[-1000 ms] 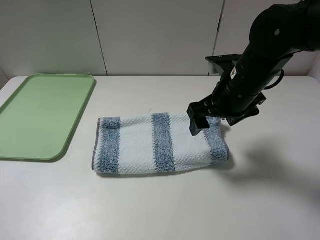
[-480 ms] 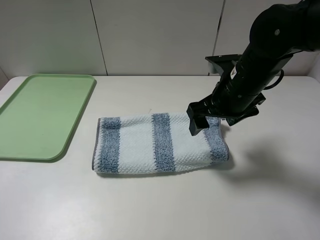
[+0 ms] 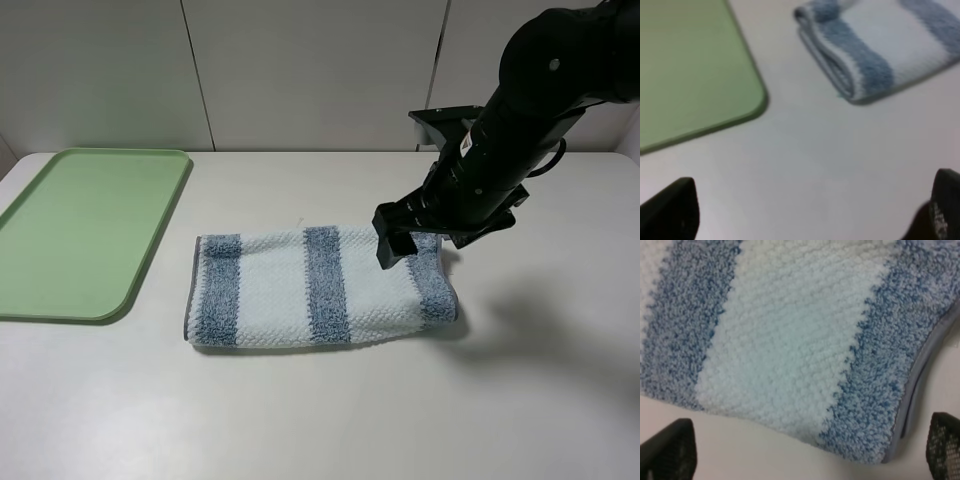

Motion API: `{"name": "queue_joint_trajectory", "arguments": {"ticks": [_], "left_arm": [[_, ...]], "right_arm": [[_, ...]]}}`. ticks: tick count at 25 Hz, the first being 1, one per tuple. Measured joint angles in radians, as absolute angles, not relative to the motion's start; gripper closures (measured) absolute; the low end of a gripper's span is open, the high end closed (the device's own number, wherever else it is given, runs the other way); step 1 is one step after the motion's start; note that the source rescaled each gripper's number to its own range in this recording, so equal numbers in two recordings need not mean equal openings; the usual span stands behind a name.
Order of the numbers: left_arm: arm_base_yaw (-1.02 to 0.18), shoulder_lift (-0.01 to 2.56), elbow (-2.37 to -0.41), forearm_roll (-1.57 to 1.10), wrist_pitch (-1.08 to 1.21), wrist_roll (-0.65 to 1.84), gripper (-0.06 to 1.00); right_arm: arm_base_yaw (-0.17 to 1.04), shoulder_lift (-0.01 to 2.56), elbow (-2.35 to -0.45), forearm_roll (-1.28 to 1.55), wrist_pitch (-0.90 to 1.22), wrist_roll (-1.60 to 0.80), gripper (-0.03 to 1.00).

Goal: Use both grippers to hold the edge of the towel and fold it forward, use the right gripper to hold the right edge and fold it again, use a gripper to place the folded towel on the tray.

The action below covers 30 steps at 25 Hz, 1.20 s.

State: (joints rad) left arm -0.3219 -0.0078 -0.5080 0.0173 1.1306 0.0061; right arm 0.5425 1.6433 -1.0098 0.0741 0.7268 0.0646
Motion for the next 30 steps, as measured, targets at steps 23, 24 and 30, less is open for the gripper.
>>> {"name": "queue_joint_trajectory", "arguments": {"ticks": [23,24,30], "left_arm": [[-0.007,-0.008,-0.508,0.017,1.131,0.006,0.03],[-0.007,-0.008,-0.508,0.017,1.131,0.006,0.03],[-0.007,-0.008,-0.508,0.017,1.131,0.006,0.03]], "right_arm": [[0.543,1.643,-1.01,0.068,0.667,0.196,-0.03],[0.543,1.643,-1.01,0.071,0.672,0.197,-0.03],[0.543,1.644,-1.01,0.07,0.681,0.251,-0.03]]}}
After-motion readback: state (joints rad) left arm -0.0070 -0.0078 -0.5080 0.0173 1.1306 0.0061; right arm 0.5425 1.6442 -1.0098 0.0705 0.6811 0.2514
